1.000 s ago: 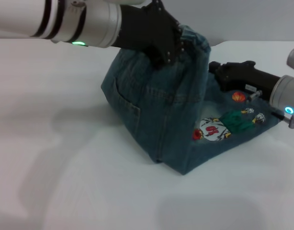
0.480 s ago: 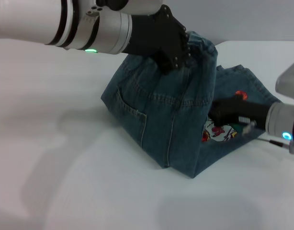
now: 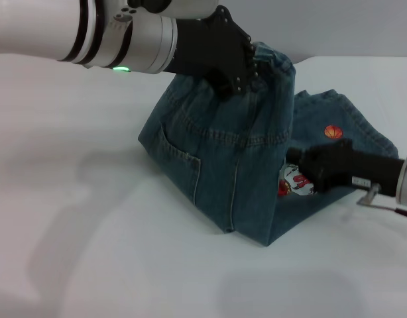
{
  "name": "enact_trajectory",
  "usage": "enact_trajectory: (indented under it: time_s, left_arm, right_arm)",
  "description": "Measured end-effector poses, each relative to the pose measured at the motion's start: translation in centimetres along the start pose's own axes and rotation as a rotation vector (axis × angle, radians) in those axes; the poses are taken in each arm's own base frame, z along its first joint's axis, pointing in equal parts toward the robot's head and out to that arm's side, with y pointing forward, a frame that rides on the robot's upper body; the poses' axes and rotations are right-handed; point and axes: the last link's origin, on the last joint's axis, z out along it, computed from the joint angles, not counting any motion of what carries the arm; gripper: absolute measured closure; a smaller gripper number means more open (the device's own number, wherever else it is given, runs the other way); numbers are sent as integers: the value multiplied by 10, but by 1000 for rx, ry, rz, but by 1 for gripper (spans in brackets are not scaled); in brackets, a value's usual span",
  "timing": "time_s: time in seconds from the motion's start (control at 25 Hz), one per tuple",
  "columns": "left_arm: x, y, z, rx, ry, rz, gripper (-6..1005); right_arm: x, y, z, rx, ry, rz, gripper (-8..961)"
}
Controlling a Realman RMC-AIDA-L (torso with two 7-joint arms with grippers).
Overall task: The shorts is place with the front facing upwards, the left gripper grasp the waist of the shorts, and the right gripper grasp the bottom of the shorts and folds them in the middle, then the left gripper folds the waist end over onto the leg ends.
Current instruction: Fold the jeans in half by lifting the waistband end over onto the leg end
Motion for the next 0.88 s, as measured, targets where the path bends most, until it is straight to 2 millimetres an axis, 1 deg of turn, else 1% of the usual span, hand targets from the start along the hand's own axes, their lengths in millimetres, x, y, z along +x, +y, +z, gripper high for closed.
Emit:
enact_trajectory:
  time_s: [0.16,0.48,0.68,0.88]
  left_arm:
    - [-1,0,0,-1,-2,-2,933]
    - [1,-1,0,2,1,1,933]
    - [1,-1,0,3,4,1,932]
    - [1,0,1,-2,4,2,932]
  right_arm:
    - [0,12,-1,-104,45,5,955]
    - [6,16,3,-146,145,21,955]
    - [5,23,12,-191,186,-8,955]
    - [0,34,27,-251,222,-52,955]
